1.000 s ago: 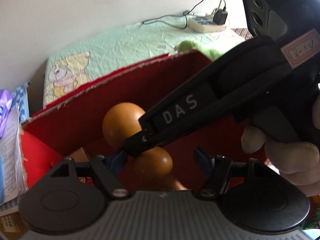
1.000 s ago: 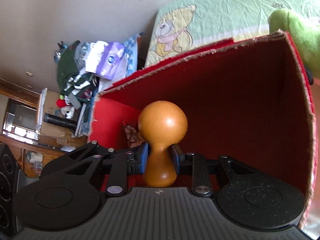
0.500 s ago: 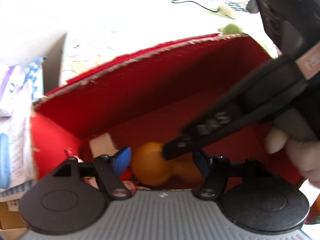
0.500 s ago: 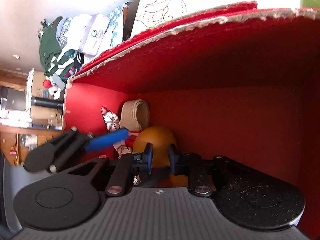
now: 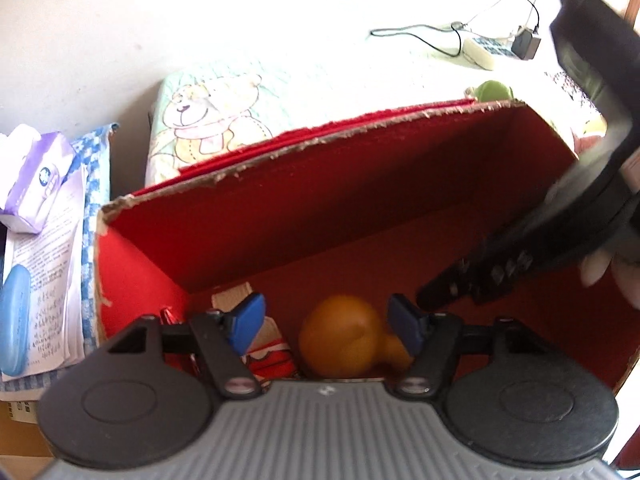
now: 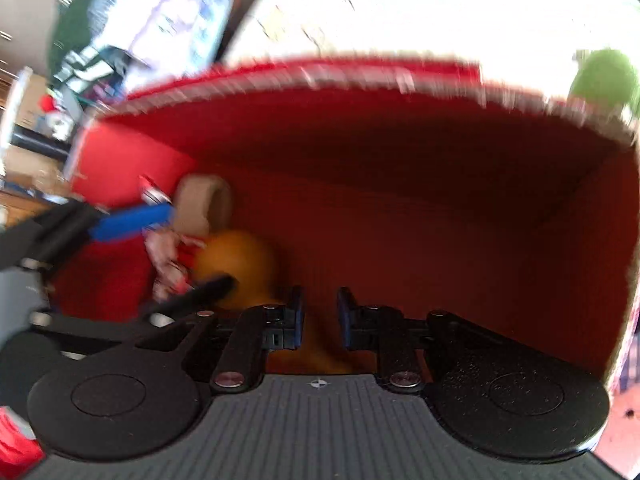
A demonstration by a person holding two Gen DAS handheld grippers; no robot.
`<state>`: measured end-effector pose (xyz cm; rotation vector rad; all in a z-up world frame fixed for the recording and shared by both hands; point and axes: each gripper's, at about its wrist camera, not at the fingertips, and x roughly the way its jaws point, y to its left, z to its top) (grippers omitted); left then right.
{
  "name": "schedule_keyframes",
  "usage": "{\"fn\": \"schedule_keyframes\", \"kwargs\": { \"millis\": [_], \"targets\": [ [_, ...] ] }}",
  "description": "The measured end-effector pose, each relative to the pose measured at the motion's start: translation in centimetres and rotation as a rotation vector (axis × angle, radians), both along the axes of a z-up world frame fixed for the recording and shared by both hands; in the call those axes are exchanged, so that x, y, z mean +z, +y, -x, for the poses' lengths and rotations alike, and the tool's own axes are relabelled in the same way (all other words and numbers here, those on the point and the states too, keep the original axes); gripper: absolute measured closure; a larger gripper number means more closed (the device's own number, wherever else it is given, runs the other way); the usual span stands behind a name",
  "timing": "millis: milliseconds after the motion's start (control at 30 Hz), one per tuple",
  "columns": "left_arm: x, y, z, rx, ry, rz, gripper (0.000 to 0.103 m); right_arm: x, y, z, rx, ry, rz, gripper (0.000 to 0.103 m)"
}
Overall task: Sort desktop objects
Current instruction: 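Lower the gourd toy into the red box beside the strap and release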
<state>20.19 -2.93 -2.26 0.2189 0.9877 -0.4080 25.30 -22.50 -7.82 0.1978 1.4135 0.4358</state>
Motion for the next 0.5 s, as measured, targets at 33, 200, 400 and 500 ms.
{"fn": "schedule_keyframes", "kwargs": {
  "millis": [33, 200, 400, 500],
  "targets": [
    [0.3, 0.3, 0.4, 0.011, -0.007, 0.017, 0.032, -0.5, 0.3, 0.0, 0.008, 0.030, 0.018, 0.081],
    [1.6, 3.3, 1.5, 0.102, 0.001, 0.156, 0.028, -1.6, 1.2, 0.4, 0.061, 0.123, 0.023, 0.082],
    [1.3, 3.9, 0.7, 0.137, -0.008, 0.189, 0.034, -3.3, 2.7, 0.9, 0.081, 0.248, -0.091, 0.082],
    [0.3, 4.0, -1.4, 0.170, 0.017, 0.225, 0.041, -3.3, 3.0, 0.5, 0.051, 0.227, -0.140, 0.082]
  ]
}}
